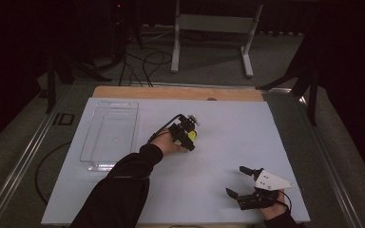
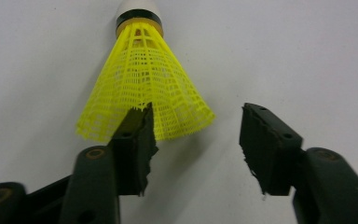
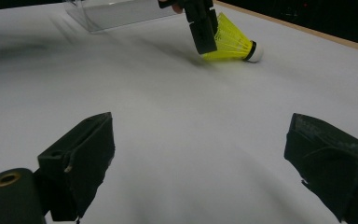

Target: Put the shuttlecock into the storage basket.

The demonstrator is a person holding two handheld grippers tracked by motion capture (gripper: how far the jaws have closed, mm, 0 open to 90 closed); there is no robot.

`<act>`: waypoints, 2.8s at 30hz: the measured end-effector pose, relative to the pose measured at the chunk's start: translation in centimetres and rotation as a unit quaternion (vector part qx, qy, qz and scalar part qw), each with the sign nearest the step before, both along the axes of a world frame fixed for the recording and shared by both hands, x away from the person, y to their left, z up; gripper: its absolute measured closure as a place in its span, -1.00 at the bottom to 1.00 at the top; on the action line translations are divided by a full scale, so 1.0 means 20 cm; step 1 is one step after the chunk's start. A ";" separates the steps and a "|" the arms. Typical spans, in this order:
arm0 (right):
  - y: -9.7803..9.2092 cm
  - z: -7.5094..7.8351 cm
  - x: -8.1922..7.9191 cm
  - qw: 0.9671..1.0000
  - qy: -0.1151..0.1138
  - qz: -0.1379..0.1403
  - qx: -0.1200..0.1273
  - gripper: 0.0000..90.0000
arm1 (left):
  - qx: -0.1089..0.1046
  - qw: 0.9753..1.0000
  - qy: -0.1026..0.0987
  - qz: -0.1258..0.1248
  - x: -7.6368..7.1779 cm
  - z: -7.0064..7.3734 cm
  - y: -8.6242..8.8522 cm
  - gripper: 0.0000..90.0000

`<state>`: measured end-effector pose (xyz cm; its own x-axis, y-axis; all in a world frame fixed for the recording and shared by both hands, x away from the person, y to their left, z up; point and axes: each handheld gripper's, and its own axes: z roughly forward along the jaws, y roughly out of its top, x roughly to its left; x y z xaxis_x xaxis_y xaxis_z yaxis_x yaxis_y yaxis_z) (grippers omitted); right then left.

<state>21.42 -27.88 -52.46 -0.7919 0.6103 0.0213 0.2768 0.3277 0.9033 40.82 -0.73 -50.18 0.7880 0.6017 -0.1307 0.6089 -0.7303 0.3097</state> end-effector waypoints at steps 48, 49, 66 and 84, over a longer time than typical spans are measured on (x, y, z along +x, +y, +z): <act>0.00 0.00 0.00 1.000 -0.001 -0.001 -0.001 -0.81 | 0.040 0.997 0.003 -0.071 -0.01 0.18 0.05 1.00; 0.00 0.00 0.00 1.000 -0.002 -0.001 -0.002 -0.80 | 0.039 0.997 0.000 -0.074 -0.02 0.18 0.06 1.00; 0.01 0.00 0.00 1.000 0.000 -0.003 -0.001 -0.80 | 0.043 0.983 0.038 -0.175 -0.11 0.25 0.19 1.00; 0.01 0.01 0.00 1.000 0.000 -0.003 -0.001 -0.80 | 0.048 0.977 0.028 -0.207 -0.23 0.39 0.39 1.00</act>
<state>21.37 -27.72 -52.31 -0.7880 0.6153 0.0212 0.2798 0.3271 0.9026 36.19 7.07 -42.44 0.9595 0.2455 -0.1384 0.2701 -0.9413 0.2023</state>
